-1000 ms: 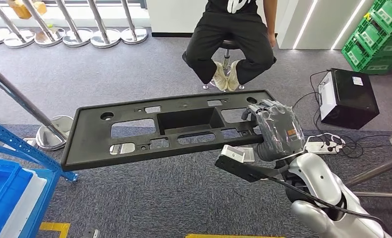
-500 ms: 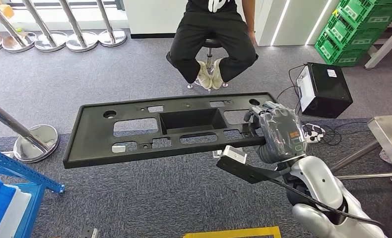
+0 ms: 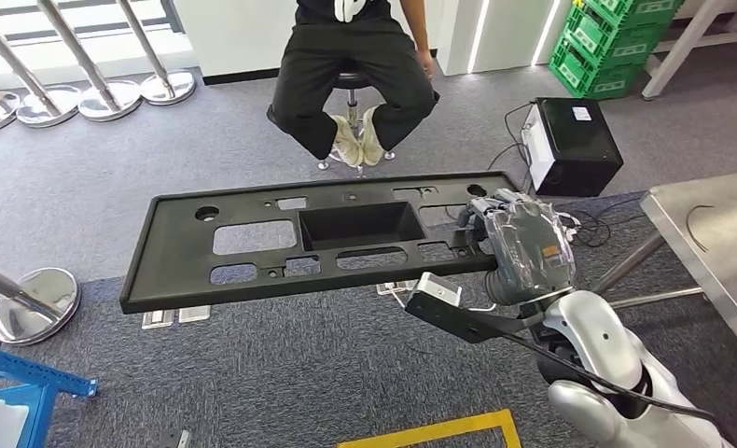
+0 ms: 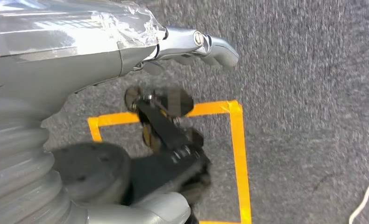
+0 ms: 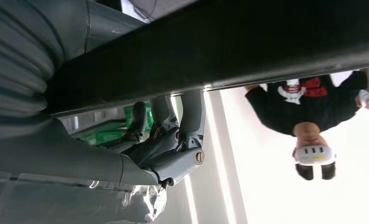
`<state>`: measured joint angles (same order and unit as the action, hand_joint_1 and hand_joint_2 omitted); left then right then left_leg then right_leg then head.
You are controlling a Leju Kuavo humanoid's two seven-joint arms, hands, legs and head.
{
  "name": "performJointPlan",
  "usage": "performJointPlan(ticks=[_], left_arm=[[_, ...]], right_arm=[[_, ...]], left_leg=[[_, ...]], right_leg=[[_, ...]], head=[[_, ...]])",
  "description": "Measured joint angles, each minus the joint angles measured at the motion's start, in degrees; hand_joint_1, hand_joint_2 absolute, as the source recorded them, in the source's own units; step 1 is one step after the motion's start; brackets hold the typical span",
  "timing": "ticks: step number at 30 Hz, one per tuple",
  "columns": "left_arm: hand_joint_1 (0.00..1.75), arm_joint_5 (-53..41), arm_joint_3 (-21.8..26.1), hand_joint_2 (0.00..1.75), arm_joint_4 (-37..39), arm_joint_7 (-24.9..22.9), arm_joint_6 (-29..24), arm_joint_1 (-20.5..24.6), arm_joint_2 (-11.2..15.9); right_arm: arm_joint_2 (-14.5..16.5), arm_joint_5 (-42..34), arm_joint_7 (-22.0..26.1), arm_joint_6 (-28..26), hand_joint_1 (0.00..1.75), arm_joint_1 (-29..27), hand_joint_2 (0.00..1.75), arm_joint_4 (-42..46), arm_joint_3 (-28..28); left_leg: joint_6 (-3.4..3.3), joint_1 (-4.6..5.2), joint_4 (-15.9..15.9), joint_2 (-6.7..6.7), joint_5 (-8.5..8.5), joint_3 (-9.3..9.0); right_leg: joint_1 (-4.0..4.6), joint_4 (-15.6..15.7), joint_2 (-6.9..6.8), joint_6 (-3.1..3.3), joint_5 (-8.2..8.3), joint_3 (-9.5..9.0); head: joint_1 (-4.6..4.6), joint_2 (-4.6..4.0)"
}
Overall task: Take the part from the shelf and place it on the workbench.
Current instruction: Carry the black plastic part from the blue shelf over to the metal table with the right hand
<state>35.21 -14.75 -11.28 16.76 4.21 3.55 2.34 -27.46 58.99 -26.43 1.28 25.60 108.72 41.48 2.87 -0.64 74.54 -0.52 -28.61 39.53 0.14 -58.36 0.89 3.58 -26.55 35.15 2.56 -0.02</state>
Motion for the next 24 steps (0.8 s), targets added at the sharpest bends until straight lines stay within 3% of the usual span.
performJointPlan(ticks=[1,2,4,5,7,9,11,14,15,16,17,20,22,24], left_arm=[[0.0,0.12,0.0,1.75,0.0,-0.01,-0.01,-0.03,0.0],[0.0,0.21,0.01,1.75,0.0,-0.01,-0.01,-0.03,0.0],[0.0,0.27,0.01,1.75,0.01,-0.02,-0.02,-0.01,0.01],[0.0,0.27,0.0,1.75,0.01,-0.03,-0.02,0.0,0.01],[0.0,0.27,-0.01,1.75,0.02,-0.04,-0.02,0.01,0.0],[0.0,0.27,-0.01,1.75,0.01,-0.04,-0.02,0.11,-0.02],[0.0,0.27,0.01,1.75,0.0,-0.04,-0.02,0.2,-0.06],[0.0,0.27,0.02,1.75,0.01,-0.03,-0.02,0.1,-0.07],[0.0,0.27,0.02,1.75,0.01,-0.04,-0.02,0.06,-0.07],[0.0,0.27,0.02,1.75,0.01,-0.04,-0.02,0.05,-0.08],[0.0,0.27,0.02,1.75,0.01,-0.04,-0.02,0.07,-0.08],[0.0,0.37,0.02,1.75,0.0,-0.04,-0.02,0.14,-0.09],[0.0,0.59,0.02,1.75,0.0,-0.03,-0.01,0.12,-0.09],[0.0,0.76,0.02,1.75,0.0,-0.03,0.0,0.14,-0.08]], right_arm=[[0.01,0.0,0.01,0.02,1.75,0.0,1.75,0.0,0.0],[0.01,0.0,0.02,0.03,1.75,0.01,1.75,0.0,0.0],[0.02,0.0,0.03,0.03,1.75,0.01,1.75,0.0,0.0],[0.03,-0.01,0.03,0.03,1.75,0.02,1.75,0.0,0.0],[0.05,-0.01,0.03,0.03,1.75,0.05,1.75,0.0,0.0],[0.05,-0.01,0.03,0.03,1.75,0.03,1.75,0.0,0.0],[0.04,-0.01,0.03,0.03,1.75,0.1,1.75,0.0,0.0],[0.05,-0.01,0.03,0.03,1.75,0.12,1.75,0.0,0.0],[0.05,-0.02,0.03,0.04,1.75,0.04,1.75,0.0,0.0],[0.05,-0.02,0.03,0.04,1.75,-0.04,1.75,0.0,0.0],[0.05,-0.02,0.03,0.05,1.75,-0.07,1.75,0.0,0.0],[0.05,-0.02,0.03,0.06,1.75,0.0,1.75,0.0,0.0],[0.07,-0.05,0.04,0.07,1.75,0.11,1.75,0.0,0.0],[0.07,-0.12,0.04,0.08,1.75,0.16,1.75,0.01,0.0]], left_leg=[[-0.02,0.0,0.49,0.05,0.6,0.45],[-0.09,-0.03,-1.36,0.17,2.31,-0.17],[-0.3,-0.18,-8.8,1.5,6.56,-3.17],[-0.43,-0.3,-12.01,2.31,7.9,-4.38],[-0.74,-0.31,-14.59,3.28,8.45,-5.17],[-1.39,-0.21,-15.16,2.52,8.71,-5.3],[-2.18,-0.25,-15.95,1.67,9.13,-5.65],[-2.62,-0.08,-16.34,0.48,9.34,-5.8],[-2.63,-0.01,-16.28,0.08,9.28,-5.77],[-2.62,0.04,-16.21,-0.34,9.2,-5.77],[-2.58,0.06,-16.14,-0.73,9.09,-5.81],[-2.15,0.17,-16.0,-1.69,8.68,-6.17],[-1.65,0.35,-15.98,-2.22,8.5,-6.37],[-1.07,0.39,-16.03,-2.69,8.34,-6.59]], right_leg=[[0.02,-0.13,0.52,0.03,-0.04,0.0],[0.0,-0.28,1.06,0.0,-0.11,-0.02],[-0.04,-0.68,2.1,-0.24,-0.33,0.03],[-0.03,-0.92,2.59,-0.48,-0.42,0.19],[-0.06,-1.15,3.4,-1.03,-0.41,0.57],[-0.26,-1.08,3.9,-1.65,-0.34,0.74],[-0.31,-2.91,2.62,-2.19,-1.69,1.5],[-0.52,-12.68,-0.04,-2.82,-6.56,6.04],[-0.62,-15.49,-0.31,-2.94,-7.4,7.41],[-0.68,-16.44,-0.44,-2.99,-7.22,7.86],[-0.71,-15.12,-0.57,-2.98,-6.03,7.19],[-0.37,-3.88,-2.26,-2.5,-1.3,1.51],[0.1,-0.56,-2.87,-2.03,-0.75,-0.04],[0.17,-0.34,-2.04,-1.56,-0.63,-0.08]], head=[[-0.27,0.0],[-0.54,0.0],[-1.15,0.0],[-1.41,0.0],[-1.5,0.0],[-1.43,0.0],[-1.1,0.0],[0.09,0.0],[0.33,0.0],[0.58,0.0],[0.84,0.0],[1.57,0.0],[1.61,0.0],[1.29,0.0]])
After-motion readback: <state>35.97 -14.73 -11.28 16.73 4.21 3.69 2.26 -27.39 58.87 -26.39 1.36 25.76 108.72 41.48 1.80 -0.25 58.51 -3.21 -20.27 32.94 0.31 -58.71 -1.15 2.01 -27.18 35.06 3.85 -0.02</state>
